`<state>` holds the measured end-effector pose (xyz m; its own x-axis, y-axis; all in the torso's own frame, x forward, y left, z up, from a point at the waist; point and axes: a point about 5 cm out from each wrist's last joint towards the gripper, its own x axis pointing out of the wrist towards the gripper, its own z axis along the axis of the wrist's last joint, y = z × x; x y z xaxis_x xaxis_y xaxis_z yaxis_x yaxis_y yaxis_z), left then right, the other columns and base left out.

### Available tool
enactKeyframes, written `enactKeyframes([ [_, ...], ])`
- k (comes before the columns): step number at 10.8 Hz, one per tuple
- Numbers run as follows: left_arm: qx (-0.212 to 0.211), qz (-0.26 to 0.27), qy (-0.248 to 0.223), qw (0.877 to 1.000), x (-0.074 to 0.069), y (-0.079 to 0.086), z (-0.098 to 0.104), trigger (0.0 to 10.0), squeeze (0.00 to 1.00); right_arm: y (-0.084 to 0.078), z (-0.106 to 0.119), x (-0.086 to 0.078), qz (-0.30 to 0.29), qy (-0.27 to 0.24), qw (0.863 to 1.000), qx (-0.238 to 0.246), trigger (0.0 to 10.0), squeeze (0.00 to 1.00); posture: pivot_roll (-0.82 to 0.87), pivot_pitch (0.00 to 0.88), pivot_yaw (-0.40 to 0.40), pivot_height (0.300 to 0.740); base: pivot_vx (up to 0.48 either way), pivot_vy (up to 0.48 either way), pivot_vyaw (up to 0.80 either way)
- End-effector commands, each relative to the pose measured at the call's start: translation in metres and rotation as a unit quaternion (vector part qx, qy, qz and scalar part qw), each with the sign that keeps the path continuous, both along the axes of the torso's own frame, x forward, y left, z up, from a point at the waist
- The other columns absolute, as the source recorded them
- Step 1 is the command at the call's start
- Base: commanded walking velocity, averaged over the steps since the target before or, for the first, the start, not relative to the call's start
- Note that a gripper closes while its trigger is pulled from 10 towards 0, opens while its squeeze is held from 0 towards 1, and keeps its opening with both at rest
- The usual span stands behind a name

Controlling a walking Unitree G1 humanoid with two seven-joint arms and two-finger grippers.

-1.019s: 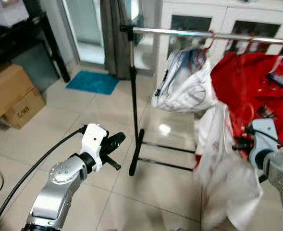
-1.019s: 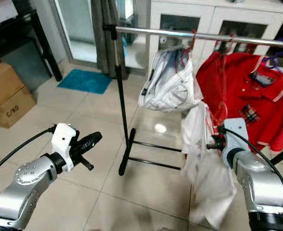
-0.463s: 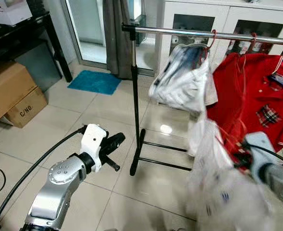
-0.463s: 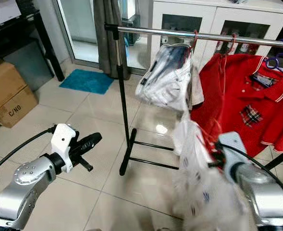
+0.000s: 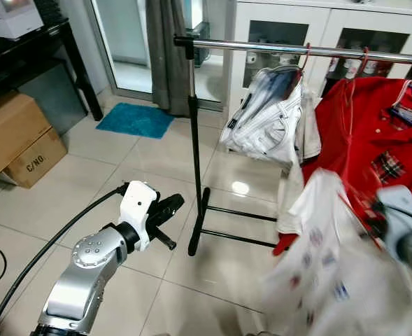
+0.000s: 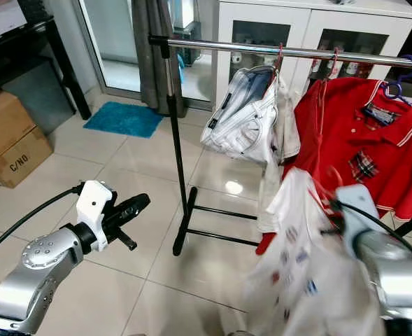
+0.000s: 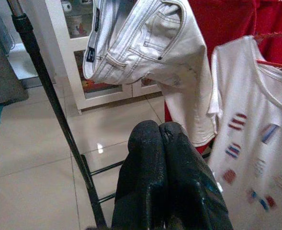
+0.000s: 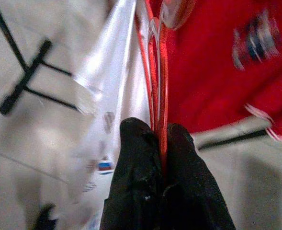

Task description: Hang hanger

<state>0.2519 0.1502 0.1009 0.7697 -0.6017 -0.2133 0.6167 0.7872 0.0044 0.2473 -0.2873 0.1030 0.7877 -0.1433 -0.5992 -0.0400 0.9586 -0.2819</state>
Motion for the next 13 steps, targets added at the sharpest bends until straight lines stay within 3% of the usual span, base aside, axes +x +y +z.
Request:
enactKeyframes([
  [1,0.006,0.002,-0.004,1.000,0.002,0.001,0.001,10.0,0.00,0.008,0.013,0.008,0.015,-0.039,0.999,-0.001,10.0,0.00,-0.01,0.000,0.030,0.740,0.000,0.000,0.00],
  [2,0.015,0.014,-0.004,1.000,0.003,0.003,0.000,10.0,0.00,0.029,0.017,0.020,0.039,-0.081,0.996,0.014,10.0,0.00,-0.01,0.000,0.029,0.740,0.000,0.000,0.00],
  [4,0.018,0.039,-0.020,0.999,0.009,0.004,0.003,10.0,0.00,0.052,0.020,0.034,0.054,-0.124,0.991,0.010,10.0,0.00,0.00,0.000,0.029,0.740,0.000,0.000,0.00],
  [7,0.007,0.075,-0.041,0.996,0.020,0.007,0.011,10.0,0.00,0.081,0.017,0.042,0.014,-0.182,0.982,0.052,10.0,0.00,0.00,0.000,0.026,0.740,0.000,0.000,0.00],
  [9,0.008,0.073,-0.042,0.996,0.020,0.004,0.010,10.0,0.00,0.083,0.010,0.040,-0.019,-0.187,0.982,0.013,10.0,0.00,0.00,0.000,0.030,0.740,0.000,0.000,0.00],
  [13,0.007,0.073,-0.040,0.997,0.020,0.004,0.009,10.0,0.00,0.080,0.005,0.039,-0.043,-0.174,0.984,0.006,10.0,0.00,0.00,0.000,0.026,0.740,0.262,0.000,0.00],
])
